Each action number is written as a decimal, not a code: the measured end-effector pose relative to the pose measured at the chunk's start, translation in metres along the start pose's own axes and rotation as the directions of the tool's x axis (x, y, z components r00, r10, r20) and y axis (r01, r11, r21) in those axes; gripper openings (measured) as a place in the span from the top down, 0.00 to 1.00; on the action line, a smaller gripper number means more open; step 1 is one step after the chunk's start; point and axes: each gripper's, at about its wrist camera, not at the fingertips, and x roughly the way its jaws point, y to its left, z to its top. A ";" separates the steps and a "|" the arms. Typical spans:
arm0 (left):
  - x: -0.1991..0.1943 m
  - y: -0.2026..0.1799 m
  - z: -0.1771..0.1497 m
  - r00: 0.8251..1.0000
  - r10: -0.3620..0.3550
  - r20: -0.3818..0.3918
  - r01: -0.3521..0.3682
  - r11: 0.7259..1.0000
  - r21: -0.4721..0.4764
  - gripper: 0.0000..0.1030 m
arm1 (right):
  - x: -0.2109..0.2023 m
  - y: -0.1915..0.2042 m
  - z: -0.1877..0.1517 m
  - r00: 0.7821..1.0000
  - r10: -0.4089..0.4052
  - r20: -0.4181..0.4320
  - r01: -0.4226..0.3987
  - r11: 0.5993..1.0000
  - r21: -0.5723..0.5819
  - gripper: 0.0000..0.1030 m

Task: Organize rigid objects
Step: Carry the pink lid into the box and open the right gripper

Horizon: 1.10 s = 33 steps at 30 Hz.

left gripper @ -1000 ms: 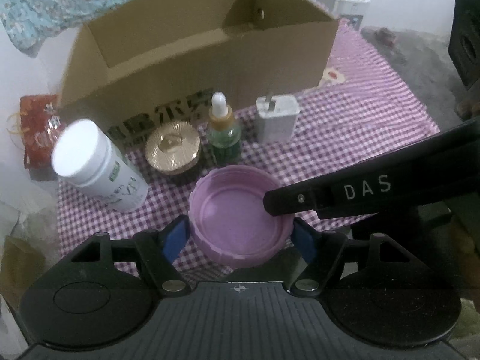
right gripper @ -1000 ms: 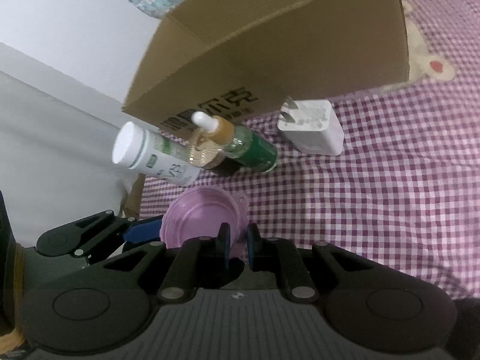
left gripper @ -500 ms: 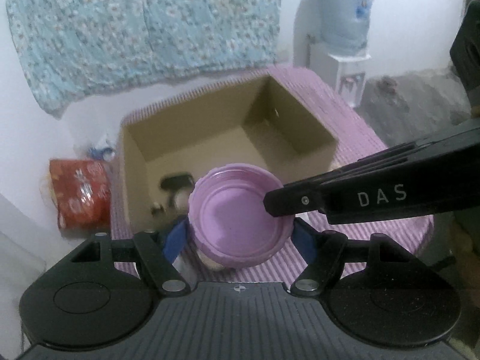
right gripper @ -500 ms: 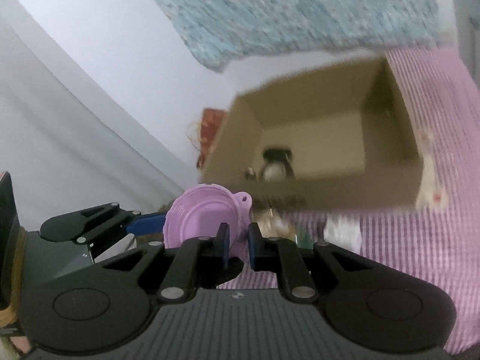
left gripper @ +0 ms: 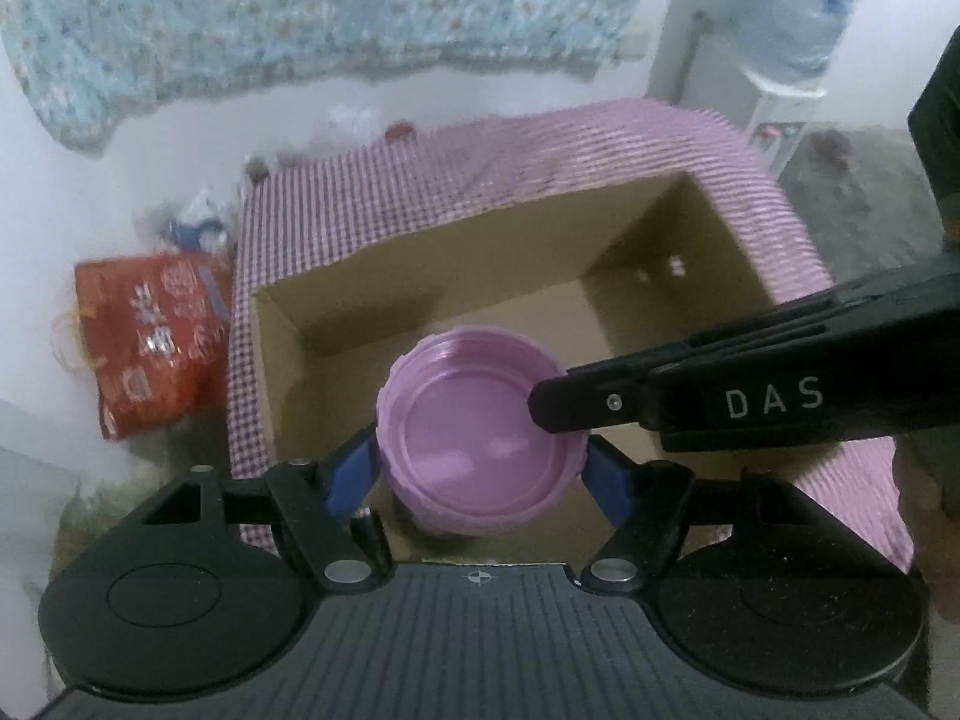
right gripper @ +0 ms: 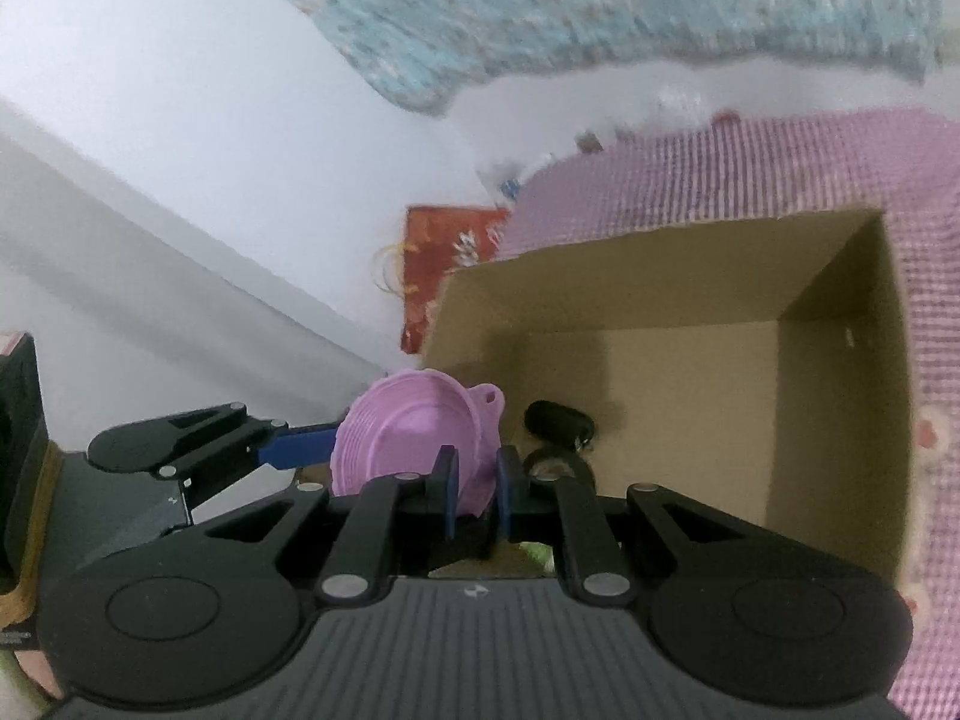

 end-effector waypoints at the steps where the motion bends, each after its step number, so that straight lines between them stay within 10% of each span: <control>1: 0.009 0.002 0.006 1.000 0.002 -0.020 -0.002 1.000 -0.014 0.29 | 0.009 -0.007 0.008 1.000 -0.004 -0.016 0.004 1.000 0.010 0.85; 24: 0.117 0.034 0.046 0.967 0.145 -0.208 -0.175 0.976 -0.133 0.26 | 0.170 -0.083 0.063 0.987 -0.094 -0.133 0.110 0.987 0.114 0.88; 33: 0.094 0.038 0.042 0.976 0.116 -0.184 -0.149 0.972 -0.181 0.26 | 0.148 -0.078 0.063 0.992 -0.079 -0.097 0.090 0.990 0.111 0.87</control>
